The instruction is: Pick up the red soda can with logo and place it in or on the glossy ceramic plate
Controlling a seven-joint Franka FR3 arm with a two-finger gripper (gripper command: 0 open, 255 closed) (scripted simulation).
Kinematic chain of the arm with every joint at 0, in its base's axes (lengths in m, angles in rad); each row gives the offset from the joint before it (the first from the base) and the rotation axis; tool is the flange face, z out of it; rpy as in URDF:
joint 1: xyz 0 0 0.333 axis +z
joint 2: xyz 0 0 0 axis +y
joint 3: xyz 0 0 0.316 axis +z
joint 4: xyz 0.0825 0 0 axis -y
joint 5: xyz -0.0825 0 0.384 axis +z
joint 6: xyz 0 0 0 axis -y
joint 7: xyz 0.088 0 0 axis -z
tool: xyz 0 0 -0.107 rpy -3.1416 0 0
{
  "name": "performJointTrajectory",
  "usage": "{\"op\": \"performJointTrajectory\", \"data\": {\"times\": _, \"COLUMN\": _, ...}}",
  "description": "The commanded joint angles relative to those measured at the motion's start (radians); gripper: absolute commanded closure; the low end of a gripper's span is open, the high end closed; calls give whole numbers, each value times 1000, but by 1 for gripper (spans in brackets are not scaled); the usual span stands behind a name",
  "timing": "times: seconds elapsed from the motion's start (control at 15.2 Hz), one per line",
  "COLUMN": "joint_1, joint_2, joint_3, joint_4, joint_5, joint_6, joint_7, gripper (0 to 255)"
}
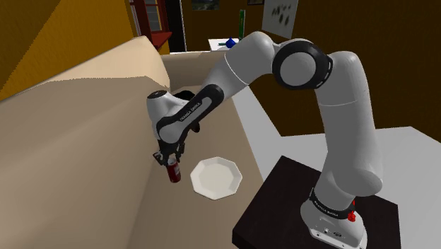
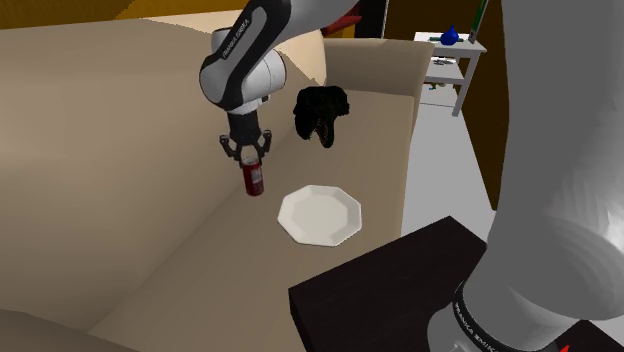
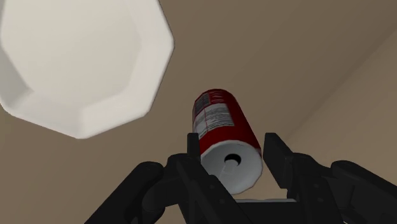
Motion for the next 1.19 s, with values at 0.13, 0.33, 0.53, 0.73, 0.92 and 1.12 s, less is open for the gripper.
{"op": "performJointTrajectory", "data": {"times": 0.13, "joint_1": -55, "joint_2": -105, "joint_3": -1, "joint_4": -145, "joint_5": 24, "joint_6": 43, "joint_7": -60, "gripper": 255}}
{"op": "performJointTrajectory", "data": {"times": 0.33, "joint_1": -100, "joint_2": -190, "joint_3": -5, "joint_4": -257, "joint_5": 48, "joint_6": 74, "joint_7": -119, "gripper": 255}}
{"op": "performJointTrajectory", "data": {"times": 0.53, "joint_1": -143, "joint_2": -271, "joint_3": -15, "joint_4": -359, "joint_5": 74, "joint_6": 98, "joint_7": -185, "gripper": 255}}
{"op": "performJointTrajectory", "data": {"times": 0.73, "joint_1": -183, "joint_2": -349, "joint_3": -30, "joint_4": -451, "joint_5": 100, "joint_6": 114, "joint_7": -257, "gripper": 255}}
{"op": "performJointTrajectory", "data": {"times": 0.92, "joint_1": -229, "joint_2": -442, "joint_3": -61, "joint_4": -553, "joint_5": 129, "joint_6": 126, "joint_7": -355, "gripper": 255}}
{"op": "performJointTrajectory", "data": {"times": 1.12, "joint_1": -227, "joint_2": -409, "joint_3": -63, "joint_4": -562, "joint_5": 120, "joint_6": 167, "joint_7": -348, "gripper": 255}}
